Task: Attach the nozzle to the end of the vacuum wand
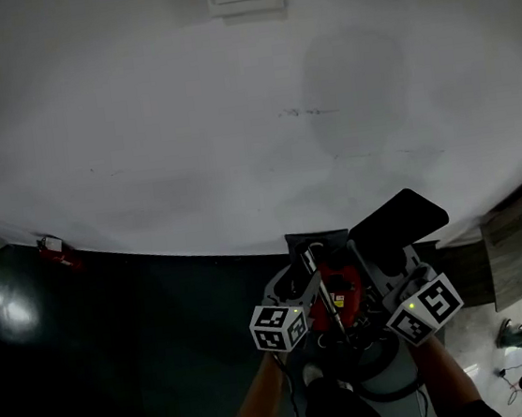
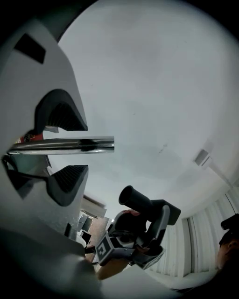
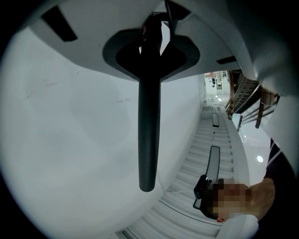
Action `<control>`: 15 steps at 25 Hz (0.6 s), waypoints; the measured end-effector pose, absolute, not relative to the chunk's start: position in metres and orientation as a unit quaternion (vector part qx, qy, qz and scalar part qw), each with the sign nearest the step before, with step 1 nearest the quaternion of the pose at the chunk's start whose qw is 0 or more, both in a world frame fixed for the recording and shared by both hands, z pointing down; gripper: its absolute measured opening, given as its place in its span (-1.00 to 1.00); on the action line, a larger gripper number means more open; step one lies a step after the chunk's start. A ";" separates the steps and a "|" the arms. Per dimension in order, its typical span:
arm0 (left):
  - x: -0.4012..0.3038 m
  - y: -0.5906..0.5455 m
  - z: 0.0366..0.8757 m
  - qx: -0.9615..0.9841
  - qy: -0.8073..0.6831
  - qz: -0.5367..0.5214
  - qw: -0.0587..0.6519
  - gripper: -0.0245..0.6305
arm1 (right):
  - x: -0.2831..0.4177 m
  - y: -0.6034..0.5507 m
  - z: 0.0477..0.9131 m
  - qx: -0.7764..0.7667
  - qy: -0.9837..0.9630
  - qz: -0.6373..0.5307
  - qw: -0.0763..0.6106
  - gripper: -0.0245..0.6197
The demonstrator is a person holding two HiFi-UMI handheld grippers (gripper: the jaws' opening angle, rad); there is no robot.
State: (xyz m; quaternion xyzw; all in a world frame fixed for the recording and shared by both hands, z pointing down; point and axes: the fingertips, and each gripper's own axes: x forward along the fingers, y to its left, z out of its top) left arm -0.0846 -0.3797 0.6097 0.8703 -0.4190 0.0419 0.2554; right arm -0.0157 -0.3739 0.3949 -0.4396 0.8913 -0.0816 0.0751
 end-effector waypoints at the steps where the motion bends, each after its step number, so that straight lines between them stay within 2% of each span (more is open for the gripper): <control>1: -0.083 -0.382 0.615 0.870 -0.418 0.045 0.259 -0.25 | -0.015 -0.375 0.393 -0.439 0.891 -0.082 0.078 -0.62; 4: -0.079 -0.389 0.628 0.868 -0.414 0.054 0.269 -0.25 | -0.016 -0.378 0.386 -0.436 0.890 -0.087 0.095 -0.62; 10: -0.067 -0.395 0.637 0.875 -0.390 0.060 0.279 -0.26 | -0.012 -0.381 0.391 -0.441 0.890 -0.085 0.082 -0.63; 12: -0.065 -0.395 0.639 0.877 -0.386 0.063 0.278 -0.42 | -0.010 -0.381 0.395 -0.444 0.889 -0.085 0.072 -0.62; 15: -0.061 -0.394 0.638 0.879 -0.382 0.064 0.277 -0.46 | -0.008 -0.382 0.391 -0.442 0.889 -0.088 0.077 -0.62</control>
